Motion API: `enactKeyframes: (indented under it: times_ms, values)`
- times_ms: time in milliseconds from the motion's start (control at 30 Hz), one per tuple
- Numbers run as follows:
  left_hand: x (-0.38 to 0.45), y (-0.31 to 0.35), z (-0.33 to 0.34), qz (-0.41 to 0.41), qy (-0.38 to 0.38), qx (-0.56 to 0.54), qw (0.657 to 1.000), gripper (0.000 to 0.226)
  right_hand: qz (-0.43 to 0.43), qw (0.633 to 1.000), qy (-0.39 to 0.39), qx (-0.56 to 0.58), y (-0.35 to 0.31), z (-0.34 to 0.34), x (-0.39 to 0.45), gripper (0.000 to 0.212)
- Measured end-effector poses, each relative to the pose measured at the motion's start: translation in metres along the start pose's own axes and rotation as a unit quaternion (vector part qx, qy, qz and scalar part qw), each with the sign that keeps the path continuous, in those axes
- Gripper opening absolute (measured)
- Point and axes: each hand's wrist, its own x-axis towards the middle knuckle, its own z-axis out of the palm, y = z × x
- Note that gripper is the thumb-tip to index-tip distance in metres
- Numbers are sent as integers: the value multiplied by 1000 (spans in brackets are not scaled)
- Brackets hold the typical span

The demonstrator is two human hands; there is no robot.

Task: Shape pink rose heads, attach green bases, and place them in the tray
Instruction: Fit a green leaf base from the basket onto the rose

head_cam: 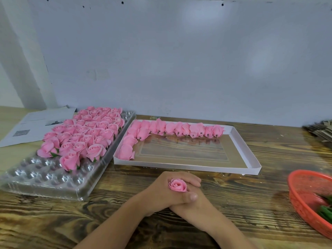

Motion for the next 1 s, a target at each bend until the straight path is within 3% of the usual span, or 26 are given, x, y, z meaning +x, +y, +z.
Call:
enactKeyframes:
  times_ms: [100,233,333,467,533,700,867,933,1000]
  values:
    - [1,0,2,21,15,-13,1000,17,24,996,48,73,-22,-22,4,28]
    - [2,1,4,19,27,-35,999,28,-27,995,78,47,-18,-16,13,38]
    - [2,2,4,23,54,-41,997,20,-27,990,116,72,-9,-17,13,39]
    - [2,2,3,36,110,-38,993,34,16,976,172,132,-3,-12,15,37]
    - [2,2,2,36,132,-58,989,42,19,972,207,108,0,-11,15,35]
    - [-1,3,2,8,123,-65,990,42,0,985,139,100,1,-12,13,20]
    - [-3,1,-6,-11,36,-27,999,25,-8,988,43,146,-3,-20,9,14]
    - [-2,0,-6,0,46,-39,998,22,-3,988,45,146,-2,-21,10,14]
    - [-1,0,-7,16,86,-56,995,37,6,985,76,155,0,-19,12,14]
